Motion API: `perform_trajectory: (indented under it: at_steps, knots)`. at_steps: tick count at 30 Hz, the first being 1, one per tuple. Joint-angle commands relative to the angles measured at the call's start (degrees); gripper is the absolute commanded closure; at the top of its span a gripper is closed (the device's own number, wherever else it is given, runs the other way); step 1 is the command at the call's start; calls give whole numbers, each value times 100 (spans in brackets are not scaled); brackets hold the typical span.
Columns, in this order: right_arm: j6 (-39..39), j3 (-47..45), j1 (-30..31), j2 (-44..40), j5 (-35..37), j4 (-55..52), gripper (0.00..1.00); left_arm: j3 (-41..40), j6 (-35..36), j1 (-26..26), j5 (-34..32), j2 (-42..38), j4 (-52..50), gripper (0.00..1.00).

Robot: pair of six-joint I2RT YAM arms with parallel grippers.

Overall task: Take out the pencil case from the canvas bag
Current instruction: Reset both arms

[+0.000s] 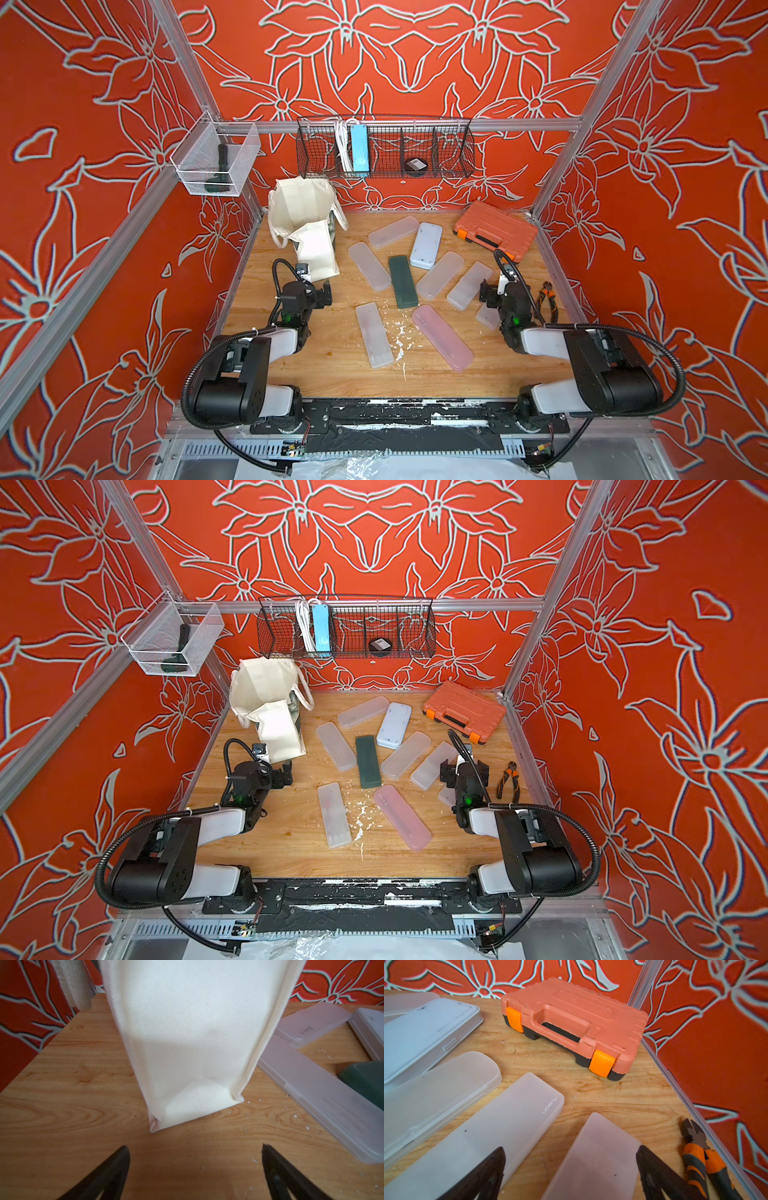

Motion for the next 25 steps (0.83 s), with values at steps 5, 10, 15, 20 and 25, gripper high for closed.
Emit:
perform_trajectory:
  at_steps: [5,10,15,20,25]
  knots:
    - [-82,30,-50,-31,-68,125,2,48,-65,12,-64,52,-54,2]
    - [-85,30,-50,-28,-70,125,2,48,-65,9,-66,49,-56,2]
    - [-82,30,-52,-27,-69,129,2,48,-65,8,-64,49,-56,2]
    - [-61,70,-77,-16,-160,84,2,44,-65,8,-64,52,-59,2]
    - [-44,74,-155,-43,-240,27,2,47,-65,8,-64,49,-59,2]
